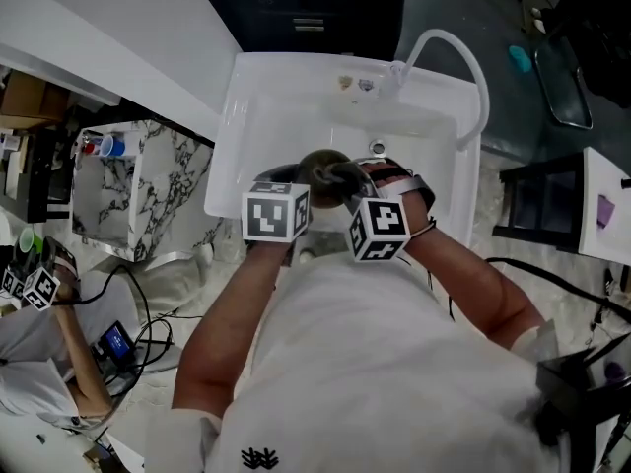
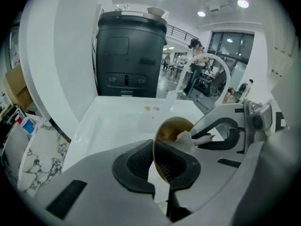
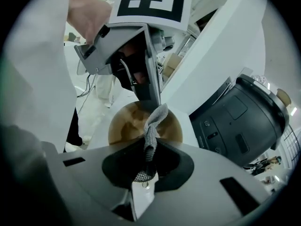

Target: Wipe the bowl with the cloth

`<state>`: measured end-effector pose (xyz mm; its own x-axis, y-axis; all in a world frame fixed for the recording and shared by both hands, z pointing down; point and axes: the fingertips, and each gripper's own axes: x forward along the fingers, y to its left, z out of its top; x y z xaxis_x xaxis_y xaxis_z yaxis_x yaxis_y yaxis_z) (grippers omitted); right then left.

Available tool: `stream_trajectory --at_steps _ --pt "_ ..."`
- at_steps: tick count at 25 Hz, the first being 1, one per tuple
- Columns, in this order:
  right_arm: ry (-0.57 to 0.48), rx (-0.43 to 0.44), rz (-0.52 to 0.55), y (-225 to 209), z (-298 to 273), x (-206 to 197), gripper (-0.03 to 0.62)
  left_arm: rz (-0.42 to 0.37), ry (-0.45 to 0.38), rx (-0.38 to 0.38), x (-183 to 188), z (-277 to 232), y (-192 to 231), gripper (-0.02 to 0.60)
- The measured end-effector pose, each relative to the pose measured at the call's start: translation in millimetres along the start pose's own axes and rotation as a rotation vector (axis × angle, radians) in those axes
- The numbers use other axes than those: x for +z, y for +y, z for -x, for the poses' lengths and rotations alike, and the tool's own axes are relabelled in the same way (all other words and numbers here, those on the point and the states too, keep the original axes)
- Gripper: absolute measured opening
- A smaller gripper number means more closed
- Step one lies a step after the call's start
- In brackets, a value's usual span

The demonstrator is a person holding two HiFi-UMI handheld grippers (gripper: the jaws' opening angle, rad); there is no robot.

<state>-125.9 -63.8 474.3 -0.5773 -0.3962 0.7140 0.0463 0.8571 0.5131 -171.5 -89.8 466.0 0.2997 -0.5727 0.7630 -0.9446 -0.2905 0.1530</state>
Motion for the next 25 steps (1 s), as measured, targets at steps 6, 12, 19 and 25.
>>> stream_trajectory --at_steps 6,12,19,25 --pt "-0.006 0.059 -0.017 17.3 4.3 -0.3 0.043 -0.021 -0.028 0.012 9.1 -0.9 -8.0 0.02" --pt "-0.016 0.061 0.035 17.1 2.0 10.0 0.043 -0.041 -0.036 0.009 16.5 -2.0 -16.2 0.02" --pt "-0.051 -0.01 0.04 -5.6 3.4 18.9 0.043 -0.039 -0.038 -0.009 16.4 -2.6 -24.5 0.02" --pt "-0.021 -0.098 0.062 -27.0 2.6 10.5 0.043 -0.044 -0.022 -0.012 10.6 -4.9 -25.4 0.02"
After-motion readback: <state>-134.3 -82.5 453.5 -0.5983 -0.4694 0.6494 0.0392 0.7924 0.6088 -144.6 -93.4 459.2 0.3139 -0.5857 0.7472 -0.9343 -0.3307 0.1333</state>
